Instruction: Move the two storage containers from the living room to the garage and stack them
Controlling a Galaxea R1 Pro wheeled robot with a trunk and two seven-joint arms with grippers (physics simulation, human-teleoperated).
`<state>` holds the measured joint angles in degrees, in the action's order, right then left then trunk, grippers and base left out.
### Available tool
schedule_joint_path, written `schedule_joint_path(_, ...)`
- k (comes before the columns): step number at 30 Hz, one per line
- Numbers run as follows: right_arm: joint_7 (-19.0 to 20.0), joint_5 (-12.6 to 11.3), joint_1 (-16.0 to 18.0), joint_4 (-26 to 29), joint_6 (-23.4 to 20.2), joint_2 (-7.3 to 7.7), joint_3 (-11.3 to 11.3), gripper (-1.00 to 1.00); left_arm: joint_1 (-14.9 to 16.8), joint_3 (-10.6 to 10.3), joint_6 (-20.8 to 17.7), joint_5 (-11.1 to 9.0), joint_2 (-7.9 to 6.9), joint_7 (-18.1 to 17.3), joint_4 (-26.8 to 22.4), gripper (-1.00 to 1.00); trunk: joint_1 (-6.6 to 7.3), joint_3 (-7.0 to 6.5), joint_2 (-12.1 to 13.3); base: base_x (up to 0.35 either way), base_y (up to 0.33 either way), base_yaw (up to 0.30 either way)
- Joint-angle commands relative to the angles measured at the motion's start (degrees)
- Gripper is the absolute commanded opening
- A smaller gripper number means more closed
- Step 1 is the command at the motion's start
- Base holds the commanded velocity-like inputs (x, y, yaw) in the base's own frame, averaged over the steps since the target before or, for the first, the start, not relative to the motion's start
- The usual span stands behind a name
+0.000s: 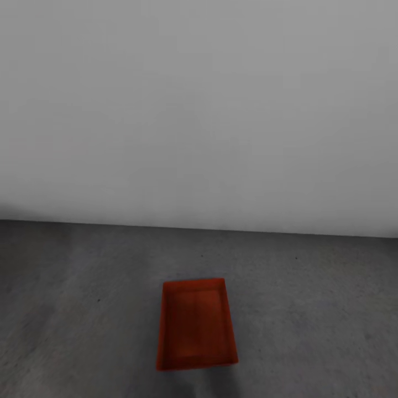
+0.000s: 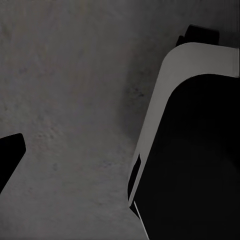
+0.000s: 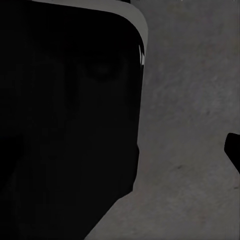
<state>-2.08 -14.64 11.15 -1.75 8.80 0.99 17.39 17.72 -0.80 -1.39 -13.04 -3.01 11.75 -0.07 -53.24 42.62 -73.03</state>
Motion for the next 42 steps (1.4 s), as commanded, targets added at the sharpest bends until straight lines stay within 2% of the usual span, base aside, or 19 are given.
schedule_joint_path(1,0.0,-0.5,0.0,-0.2,0.4,-0.02,0.5,1.00,0.0,-0.1,0.0,-0.3,0.02,0.1,0.0,1.00,0.00,-0.06,0.0,0.000,0.000,0.000)
schedule_joint_path(8,0.0,-0.5,-0.1,-0.2,0.5,-0.02,0.5,1.00,0.0,-0.1,2.9,-0.3,0.12,0.1,0.0,1.00,0.00,-0.71,0.0,0.000,0.000,0.000)
schedule_joint_path(31,0.0,-0.5,-0.1,-0.2,0.5,-0.03,0.5,1.00,0.0,-0.1,3.3,-0.3,0.20,0.1,0.0,1.00,0.00,-2.82,0.0,0.000,0.000,0.000)
schedule_joint_path(38,0.0,-0.5,-0.1,-0.2,0.5,-0.02,0.5,1.00,0.0,-0.1,3.3,-0.3,0.20,0.1,0.0,1.00,0.00,-3.12,0.0,0.000,0.000,0.000)
schedule_joint_path(42,0.0,-0.5,-0.1,-0.1,0.5,0.01,0.5,1.00,0.0,-0.1,3.3,-0.3,0.20,0.1,0.0,1.00,0.88,-3.86,1.6,0.000,0.000,0.000)
